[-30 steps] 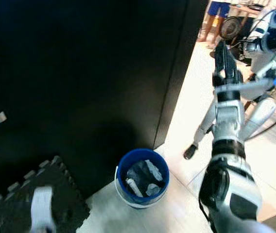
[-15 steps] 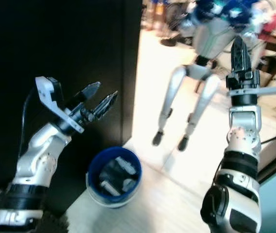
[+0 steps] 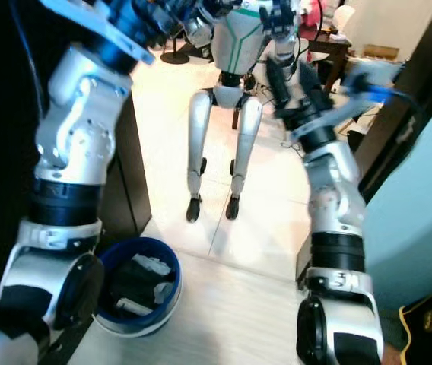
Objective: Clean up the room
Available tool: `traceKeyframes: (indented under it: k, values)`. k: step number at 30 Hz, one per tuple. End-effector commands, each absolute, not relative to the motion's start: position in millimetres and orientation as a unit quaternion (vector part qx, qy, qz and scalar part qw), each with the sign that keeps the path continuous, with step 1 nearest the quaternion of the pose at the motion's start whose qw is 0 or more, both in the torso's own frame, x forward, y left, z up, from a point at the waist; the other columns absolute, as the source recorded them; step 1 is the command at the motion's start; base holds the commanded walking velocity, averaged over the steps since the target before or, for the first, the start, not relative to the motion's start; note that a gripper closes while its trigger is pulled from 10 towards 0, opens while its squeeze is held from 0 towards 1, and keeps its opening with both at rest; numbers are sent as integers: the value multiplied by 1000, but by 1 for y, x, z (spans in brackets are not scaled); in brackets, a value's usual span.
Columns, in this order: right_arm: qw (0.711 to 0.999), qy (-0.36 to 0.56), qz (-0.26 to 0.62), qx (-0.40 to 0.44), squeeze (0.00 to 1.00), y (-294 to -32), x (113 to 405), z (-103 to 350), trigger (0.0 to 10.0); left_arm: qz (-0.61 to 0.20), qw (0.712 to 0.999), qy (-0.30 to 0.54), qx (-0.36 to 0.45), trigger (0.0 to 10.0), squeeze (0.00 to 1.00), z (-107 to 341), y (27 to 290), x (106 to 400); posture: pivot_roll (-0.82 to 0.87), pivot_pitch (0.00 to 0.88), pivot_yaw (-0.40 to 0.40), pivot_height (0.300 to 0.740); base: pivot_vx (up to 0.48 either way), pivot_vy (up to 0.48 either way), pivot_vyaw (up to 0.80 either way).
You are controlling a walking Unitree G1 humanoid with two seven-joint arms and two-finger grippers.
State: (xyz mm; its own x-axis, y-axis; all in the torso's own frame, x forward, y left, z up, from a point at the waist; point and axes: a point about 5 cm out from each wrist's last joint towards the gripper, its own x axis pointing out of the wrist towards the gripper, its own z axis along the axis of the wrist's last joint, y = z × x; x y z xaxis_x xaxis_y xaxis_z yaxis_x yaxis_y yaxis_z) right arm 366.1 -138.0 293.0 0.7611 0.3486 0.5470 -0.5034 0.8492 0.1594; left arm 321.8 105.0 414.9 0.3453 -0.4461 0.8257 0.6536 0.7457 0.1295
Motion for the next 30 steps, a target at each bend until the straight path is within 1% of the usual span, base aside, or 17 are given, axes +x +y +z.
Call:
traceKeyframes:
  k: [1,4,6,7,8,10,11,14,16,20,22,24,26,27,28,29,30]
  values:
    - [935,-268,208,106,0,-125,366,310,10000,-343,802,-476,-110,10000,0,428,106,313,97,104,-118,740,0,0,0]
    - [936,-283,192,86,0,-125,366,326,10000,-351,793,-487,-107,10000,0,434,104,307,91,106,-112,740,0,0,0]
    - [936,-291,179,83,0,-127,375,338,10000,-353,793,-484,-109,10000,0,433,103,307,55,101,-93,740,0,0,0]
    - [943,-287,157,61,0,-131,387,344,10000,-356,795,-477,-117,10000,0,429,99,311,49,93,-84,740,0,0,0]
    - [943,-287,157,61,0,-131,387,344,10000,-356,795,-477,-117,10000,0,429,99,311,49,93,-84,740,0,0,0]
    - [936,-312,149,72,0,-140,381,356,10000,-360,793,-474,-130,10000,0,425,91,307,85,107,-127,740,0,0,0]
    - [931,-319,158,77,0,-139,373,355,10000,-359,793,-474,-134,10000,0,425,90,305,85,107,-127,740,0,0,0]
    - [930,-321,160,78,0,-136,370,353,10000,-358,796,-469,-134,10000,0,422,89,305,78,117,-114,740,0,0,0]
    - [937,-310,143,77,0,-133,380,349,10000,-367,800,-457,-132,10000,0,416,84,308,66,111,-82,740,0,0,0]
    - [944,-297,123,71,0,-136,387,344,10000,-377,797,-455,-128,10000,0,416,80,307,67,103,-84,740,0,0,0]
    - [944,-301,116,74,0,-138,384,342,10000,-382,795,-454,-126,10000,0,416,77,304,86,106,-99,740,0,0,0]
    - [934,-324,123,87,0,-138,367,347,10000,-384,798,-449,-121,10000,0,413,78,303,101,107,-117,740,0,0,0]
    - [931,-331,128,88,0,-137,368,350,10000,-384,800,-446,-119,10000,0,411,78,304,97,94,-110,740,0,0,0]
    - [932,-329,127,88,0,-136,378,353,10000,-387,799,-443,-121,10000,0,410,78,304,100,92,-103,740,0,0,0]
    - [932,-329,127,88,0,-136,378,353,10000,-387,799,-443,-121,10000,0,410,78,304,100,92,-103,740,0,0,0]
    - [936,-319,119,87,0,-136,390,354,10000,-391,799,-440,-121,10000,0,409,77,303,101,91,-99,740,0,0,0]
    - [936,-319,119,87,0,-136,390,354,10000,-391,799,-440,-121,10000,0,409,77,303,101,91,-99,740,0,0,0]
